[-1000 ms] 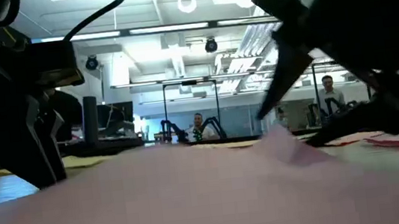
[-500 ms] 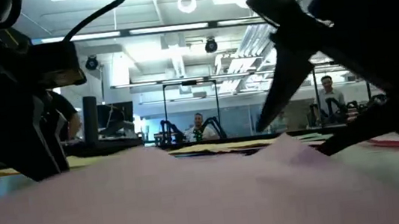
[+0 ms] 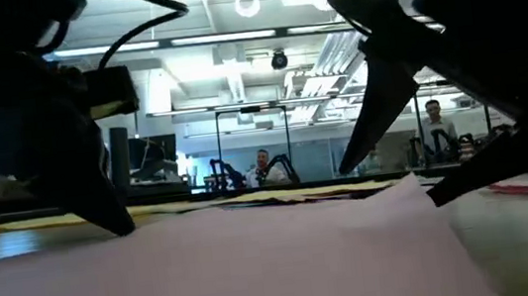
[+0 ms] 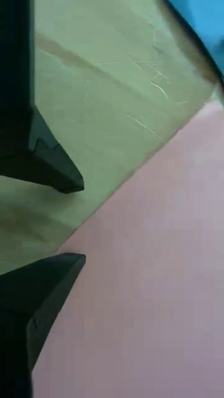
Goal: Organize paper
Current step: Stack the pink paper on top of the stacked pink papers
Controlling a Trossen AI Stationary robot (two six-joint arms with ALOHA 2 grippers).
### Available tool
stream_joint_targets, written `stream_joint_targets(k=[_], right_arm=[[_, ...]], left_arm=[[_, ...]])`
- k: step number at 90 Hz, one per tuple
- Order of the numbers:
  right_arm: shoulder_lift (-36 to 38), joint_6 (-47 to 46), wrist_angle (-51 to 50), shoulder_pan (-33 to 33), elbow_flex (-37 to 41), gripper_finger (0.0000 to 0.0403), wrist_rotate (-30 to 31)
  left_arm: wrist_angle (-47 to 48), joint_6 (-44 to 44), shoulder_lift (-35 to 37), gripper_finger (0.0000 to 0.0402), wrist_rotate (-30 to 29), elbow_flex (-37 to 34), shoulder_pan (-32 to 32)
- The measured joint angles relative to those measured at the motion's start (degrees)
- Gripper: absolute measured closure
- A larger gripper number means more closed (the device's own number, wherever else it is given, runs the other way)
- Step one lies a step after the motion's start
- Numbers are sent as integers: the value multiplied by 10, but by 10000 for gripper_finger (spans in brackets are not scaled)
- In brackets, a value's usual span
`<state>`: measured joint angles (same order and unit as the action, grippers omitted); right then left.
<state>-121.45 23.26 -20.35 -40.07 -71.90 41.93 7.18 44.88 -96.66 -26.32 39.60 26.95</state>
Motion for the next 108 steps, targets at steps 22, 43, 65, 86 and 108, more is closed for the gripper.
stream_joint_targets(k=[22, 43, 65, 86, 108], right_arm=[[0, -22, 21, 11, -1, 311, -29], [0, -87, -29, 10, -30, 397, -82], [0, -147, -83, 9, -68, 403, -146], [0, -248, -195, 7, -123, 403, -172], [43, -473, -404, 9, -233, 403, -239]], left_arm=[[-72, 7, -30, 229, 0, 0, -2], [-68, 0, -28, 229, 1, 15, -13], [-103, -10, -30, 229, -32, 26, -28], [-88, -10, -23, 229, -18, 26, -43], [64, -29, 70, 229, -19, 58, -56]])
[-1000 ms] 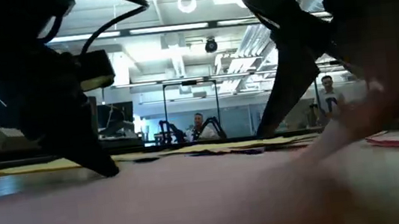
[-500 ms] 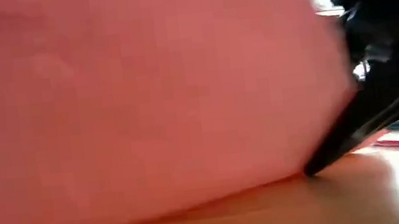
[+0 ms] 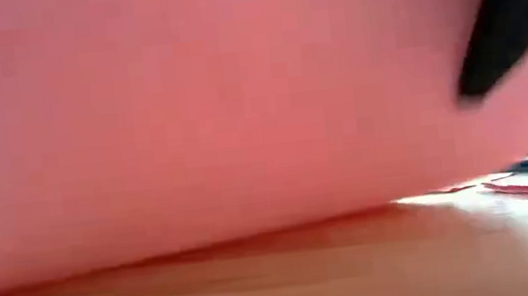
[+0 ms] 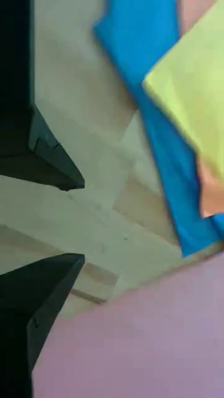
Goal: Organize paper
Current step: Stack the pink paper on top of the stacked pink papers
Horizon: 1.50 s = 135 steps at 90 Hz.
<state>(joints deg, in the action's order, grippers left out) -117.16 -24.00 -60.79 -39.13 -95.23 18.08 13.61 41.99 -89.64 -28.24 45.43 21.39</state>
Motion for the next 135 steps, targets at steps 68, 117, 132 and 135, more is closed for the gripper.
stream_joint_targets(k=[68, 117, 132, 135], right_arm=[[339, -970, -284, -73, 73, 403, -166], [339, -970, 20, -58, 430, 403, -419], [332, -1043, 36, -46, 474, 403, -392], [332, -1043, 11, -41, 471, 403, -387]], left_arm=[[149, 13, 161, 229, -104, 4, 26], [149, 60, 160, 229, -128, 4, 60], [148, 109, 159, 229, -136, 4, 60], [148, 115, 159, 229, -136, 4, 60]])
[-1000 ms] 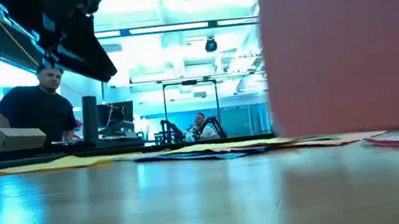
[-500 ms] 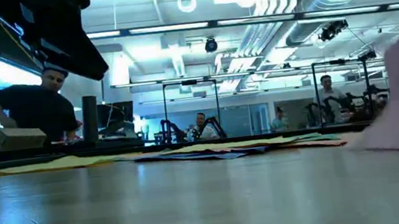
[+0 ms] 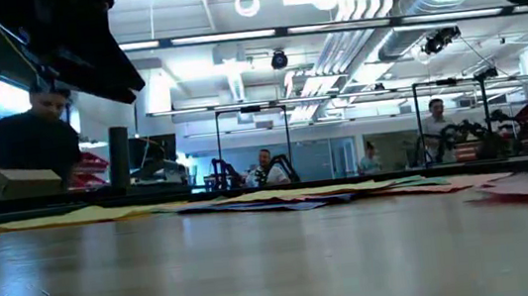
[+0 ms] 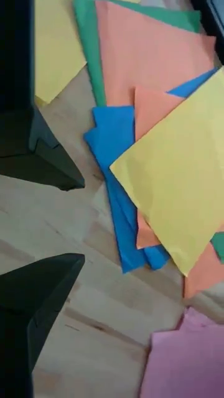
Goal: Organize paper
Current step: Stack the pink paper on top of the stacked pink papers
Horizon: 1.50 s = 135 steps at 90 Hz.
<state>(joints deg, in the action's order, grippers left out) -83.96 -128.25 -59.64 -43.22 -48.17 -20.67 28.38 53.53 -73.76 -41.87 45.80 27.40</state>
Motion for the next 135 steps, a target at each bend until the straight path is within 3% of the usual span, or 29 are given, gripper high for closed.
stream_joint_targets(k=[17, 31, 54, 68, 89, 118, 135], right_arm=[[30, 5, -164, 18, -27, 403, -7], [53, -6, -173, 21, -20, 403, -21], [34, -11, 23, 32, 40, 402, -66], [-8, -13, 71, 26, 48, 402, -112], [-41, -7, 108, 9, 48, 402, -130], [-43, 3, 110, 8, 48, 401, -101], [-43, 2, 108, 8, 48, 362, -127]], left_arm=[[-2, 3, 0, 229, 6, 0, 0], [-3, -16, 0, 229, 7, 0, 0], [-4, -31, 0, 229, 10, 0, -4], [-4, -31, 0, 229, 8, 0, -4], [-4, -32, 0, 229, 8, 0, -4], [-4, -42, 0, 229, 10, 0, -4], [-4, -43, 0, 229, 17, 0, -4]])
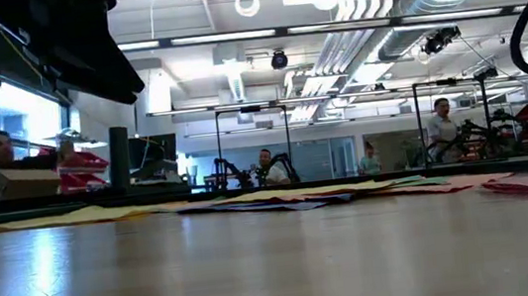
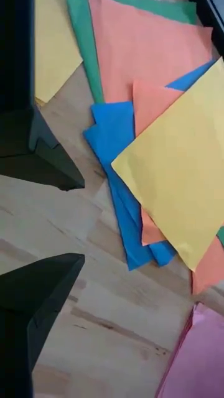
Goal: Organize paper
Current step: Stack the pink paper on top of the stacked pink papers
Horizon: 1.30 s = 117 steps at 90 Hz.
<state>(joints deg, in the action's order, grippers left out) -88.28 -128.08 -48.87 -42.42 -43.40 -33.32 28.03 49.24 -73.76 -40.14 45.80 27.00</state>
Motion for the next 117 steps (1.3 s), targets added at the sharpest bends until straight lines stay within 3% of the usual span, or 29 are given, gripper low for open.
stream_joint_targets(k=[18, 40, 70, 85, 101, 117], right_arm=[[0, 5, 3, 0, 0, 300, -7], [12, 25, -8, 0, -11, 252, -50], [14, 56, -93, 0, -56, 191, -50], [14, 112, -205, 1, -97, 174, -50], [14, 136, -291, 1, -161, 172, 23], [14, 113, -228, 5, -192, 172, 174]], left_arm=[[0, 0, 0, 229, 9, 0, 0], [-11, -8, 2, 229, 40, 1, 0], [-13, -44, 8, 229, 76, 2, 0], [-13, -50, 35, 229, 68, 2, 1], [-19, -56, 74, 229, 38, 2, 0], [-45, -65, 102, 229, 40, 3, -6]])
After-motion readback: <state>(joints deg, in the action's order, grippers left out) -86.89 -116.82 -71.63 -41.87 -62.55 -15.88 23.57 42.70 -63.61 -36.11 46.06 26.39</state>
